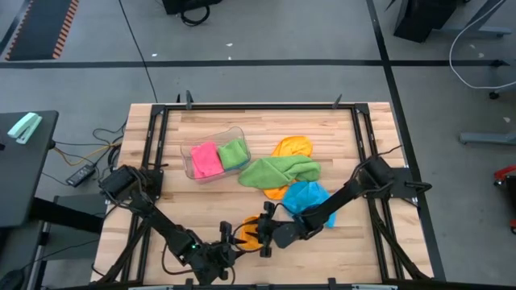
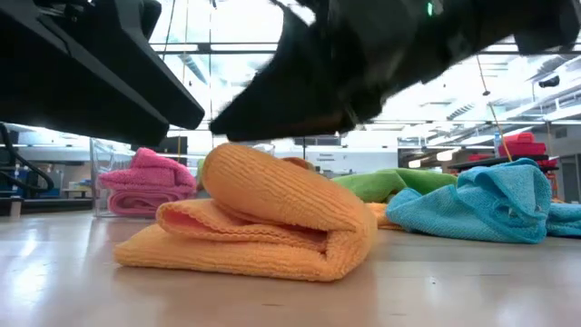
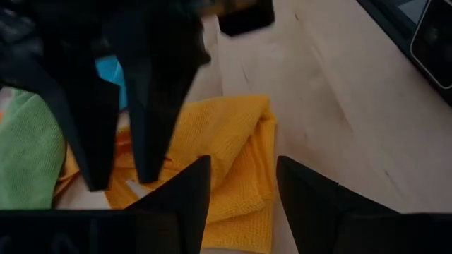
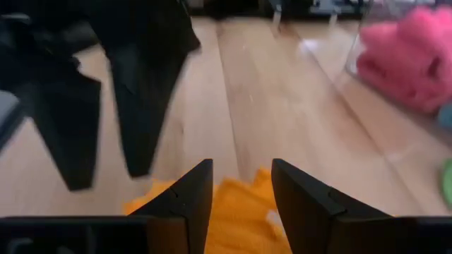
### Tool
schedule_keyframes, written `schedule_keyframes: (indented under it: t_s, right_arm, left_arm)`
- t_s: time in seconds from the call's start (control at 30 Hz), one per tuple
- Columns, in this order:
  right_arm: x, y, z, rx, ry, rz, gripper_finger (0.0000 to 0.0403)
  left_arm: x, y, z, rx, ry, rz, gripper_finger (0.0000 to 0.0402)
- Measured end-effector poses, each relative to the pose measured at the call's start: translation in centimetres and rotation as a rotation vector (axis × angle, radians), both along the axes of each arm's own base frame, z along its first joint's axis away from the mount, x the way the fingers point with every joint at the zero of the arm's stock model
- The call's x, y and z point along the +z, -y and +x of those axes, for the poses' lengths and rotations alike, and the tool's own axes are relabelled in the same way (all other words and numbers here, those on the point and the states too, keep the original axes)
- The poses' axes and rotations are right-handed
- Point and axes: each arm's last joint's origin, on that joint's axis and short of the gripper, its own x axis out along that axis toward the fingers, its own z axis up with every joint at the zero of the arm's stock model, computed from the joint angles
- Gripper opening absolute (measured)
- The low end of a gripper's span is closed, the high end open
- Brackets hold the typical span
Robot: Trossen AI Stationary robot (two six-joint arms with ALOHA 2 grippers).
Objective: Fold microfiber towels
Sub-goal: Fold the bottom yellow microfiber towel
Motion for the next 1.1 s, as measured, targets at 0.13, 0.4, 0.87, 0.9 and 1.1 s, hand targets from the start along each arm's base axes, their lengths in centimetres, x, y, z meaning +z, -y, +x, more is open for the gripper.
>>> schedule_keyframes:
  t_s: [0.13,0.4,0.87,0.9,1.1]
  right_arm:
    - [1.4,0.1,-0.2,0.009,0.000,-0.034,0.0154]
    - [0.8,1.2,-0.6,-0.009,-0.047,-0.053,0.0154]
    - [-1.2,3.1,-1.6,-0.026,-0.016,0.016,0.0154]
    - [-1.2,3.1,-1.6,-0.026,-0.010,0.019,0.0154]
    - [-1.2,3.2,-1.5,-0.034,-0.006,0.027,0.0154]
  left_arm:
    - [0.0,-0.2,0.2,0.006,0.000,-0.001,0.0172]
    - [0.0,-1.2,1.1,0.093,0.018,-0.093,0.0172]
    - [0.6,-1.9,2.6,0.086,0.053,-0.195,0.0172]
    - [0.7,-2.0,2.8,0.089,0.063,-0.204,0.0172]
    - [0.8,-2.7,4.0,0.034,0.055,-0.302,0.0172]
